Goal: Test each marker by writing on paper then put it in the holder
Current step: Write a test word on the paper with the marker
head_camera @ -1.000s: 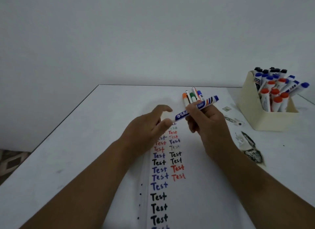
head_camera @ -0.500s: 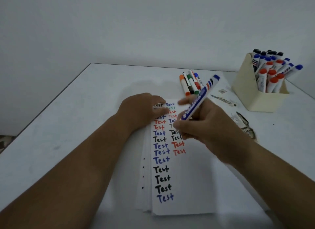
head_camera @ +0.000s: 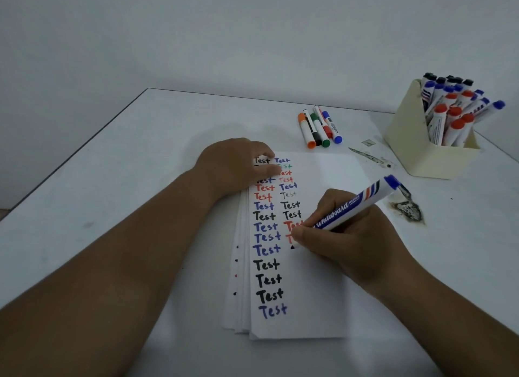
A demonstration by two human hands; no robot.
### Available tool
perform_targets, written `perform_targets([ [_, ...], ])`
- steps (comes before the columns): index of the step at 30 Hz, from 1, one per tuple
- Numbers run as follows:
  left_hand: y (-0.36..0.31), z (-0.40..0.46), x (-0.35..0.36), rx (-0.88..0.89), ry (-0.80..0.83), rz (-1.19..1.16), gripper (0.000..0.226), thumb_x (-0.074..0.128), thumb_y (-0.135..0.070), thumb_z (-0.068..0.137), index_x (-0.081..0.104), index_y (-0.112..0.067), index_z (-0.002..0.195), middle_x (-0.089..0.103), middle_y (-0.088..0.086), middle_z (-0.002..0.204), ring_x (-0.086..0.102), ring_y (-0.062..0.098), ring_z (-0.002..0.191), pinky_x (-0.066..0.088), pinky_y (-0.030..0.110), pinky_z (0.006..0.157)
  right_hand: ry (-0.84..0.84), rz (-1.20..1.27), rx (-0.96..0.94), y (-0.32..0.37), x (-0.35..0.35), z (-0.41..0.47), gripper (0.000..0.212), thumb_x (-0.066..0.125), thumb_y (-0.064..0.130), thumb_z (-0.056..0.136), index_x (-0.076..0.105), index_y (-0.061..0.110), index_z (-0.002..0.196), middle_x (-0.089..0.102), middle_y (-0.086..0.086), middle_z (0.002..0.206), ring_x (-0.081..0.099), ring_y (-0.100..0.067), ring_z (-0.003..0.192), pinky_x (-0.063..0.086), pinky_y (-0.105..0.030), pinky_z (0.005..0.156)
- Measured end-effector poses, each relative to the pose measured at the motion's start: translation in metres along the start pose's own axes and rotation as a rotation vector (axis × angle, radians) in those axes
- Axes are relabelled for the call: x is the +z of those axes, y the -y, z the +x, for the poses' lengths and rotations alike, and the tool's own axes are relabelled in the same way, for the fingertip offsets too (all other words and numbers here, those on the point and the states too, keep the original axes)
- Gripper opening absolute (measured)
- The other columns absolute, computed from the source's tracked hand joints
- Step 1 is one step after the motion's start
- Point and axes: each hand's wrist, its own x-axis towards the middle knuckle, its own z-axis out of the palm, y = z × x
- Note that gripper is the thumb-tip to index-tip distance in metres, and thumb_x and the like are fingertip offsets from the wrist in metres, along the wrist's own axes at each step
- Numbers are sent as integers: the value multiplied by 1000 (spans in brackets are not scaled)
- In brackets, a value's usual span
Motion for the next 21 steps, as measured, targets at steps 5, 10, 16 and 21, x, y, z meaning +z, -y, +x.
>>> perform_targets([
  [5,-1,0,1,7,1,-15,56,49,-79,83,61,-42,123,68,-12,104,62,10,85,52,33,76,33,-112,-47,0,1,-1,22,87,16,75,67,24,69,70,3,67,66,-11,66,51,-17,59],
  [10,-1,-1,-1,12,-6,-16,56,50,-78,83,62,-41,123,66,-14,98,61,8,83,45,29,70,19,-79,-9,0,1,1,22,87,17,75,67,22,66,67,4,63,63,-5,62,48,-14,56],
  [16,-2,0,0,14,-9,-12,56,51,-77,84,62,-41,124,63,-15,96,60,9,83,40,26,66,4,-84,-23,2,3,-1,21,88,22,74,68,23,66,70,8,67,66,-4,65,49,-13,57],
  [21,-2,0,0,11,-2,-14,56,50,-77,84,62,-41,125,68,-12,103,60,9,85,41,29,70,4,-165,-78,-1,3,0,23,86,16,77,65,22,70,68,5,68,63,-7,64,50,-16,59],
])
